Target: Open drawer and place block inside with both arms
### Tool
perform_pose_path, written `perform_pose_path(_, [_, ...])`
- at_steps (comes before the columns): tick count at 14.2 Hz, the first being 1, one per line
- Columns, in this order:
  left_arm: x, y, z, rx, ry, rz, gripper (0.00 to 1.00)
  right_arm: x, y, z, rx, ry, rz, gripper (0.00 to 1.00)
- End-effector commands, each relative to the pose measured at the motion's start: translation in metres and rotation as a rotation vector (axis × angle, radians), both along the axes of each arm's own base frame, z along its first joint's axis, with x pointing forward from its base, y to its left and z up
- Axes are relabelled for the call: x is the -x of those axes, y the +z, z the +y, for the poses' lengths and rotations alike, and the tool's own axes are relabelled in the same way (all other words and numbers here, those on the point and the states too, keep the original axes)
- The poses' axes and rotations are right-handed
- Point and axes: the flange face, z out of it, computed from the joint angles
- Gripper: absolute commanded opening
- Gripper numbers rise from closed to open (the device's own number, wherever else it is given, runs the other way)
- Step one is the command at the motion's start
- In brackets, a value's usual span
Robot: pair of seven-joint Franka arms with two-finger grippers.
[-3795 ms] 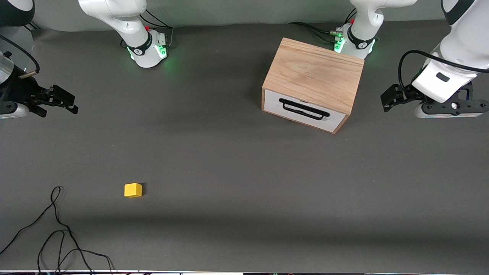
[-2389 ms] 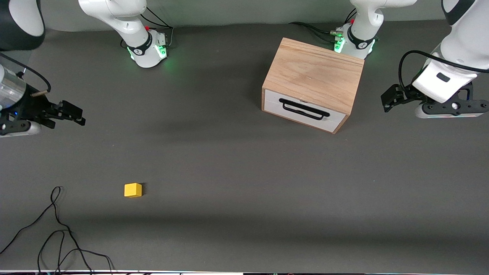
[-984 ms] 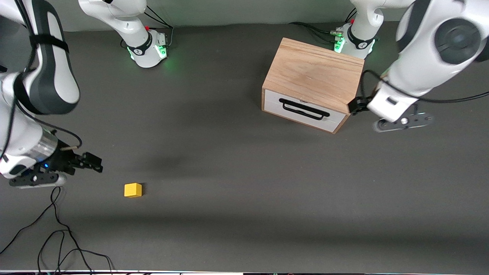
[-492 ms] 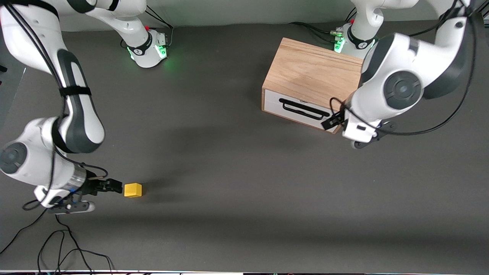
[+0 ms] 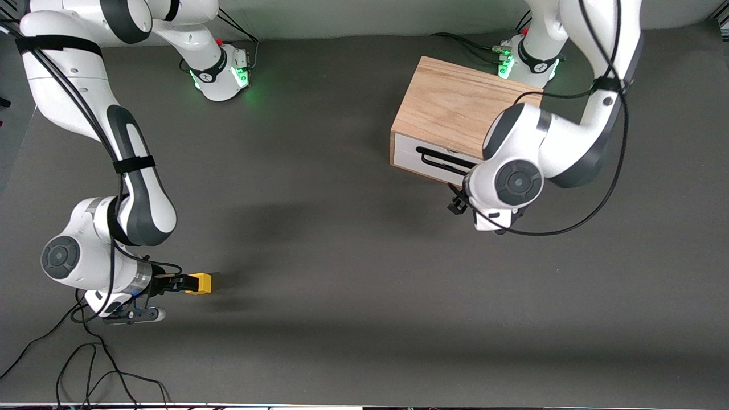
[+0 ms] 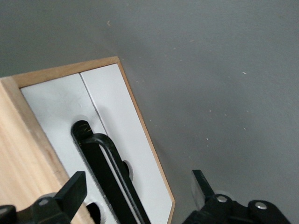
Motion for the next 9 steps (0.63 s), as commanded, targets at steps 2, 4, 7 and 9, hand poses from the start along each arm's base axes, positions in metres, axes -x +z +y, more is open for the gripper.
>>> perform_pose_path(2, [0.008,-0.03,-0.017,-0.067,0.099,0.045,1.0,-0.004,-0.016,-0.001,0.014,-0.001,0.007,1.0])
perform_pose_path(4, [0.016,-0.042,-0.031,-0.094,0.117,0.059,1.0,-0.003,-0.023,-0.002,0.014,-0.003,-0.001,1.0])
perform_pose_path(7, [0.023,-0.057,-0.038,-0.108,0.107,0.087,0.99,-0.003,-0.025,-0.002,0.014,-0.003,0.002,1.0])
perform_pose_path(9, [0.027,-0.063,-0.038,-0.12,0.104,0.106,0.99,-0.002,-0.027,-0.002,0.013,-0.005,0.006,1.0])
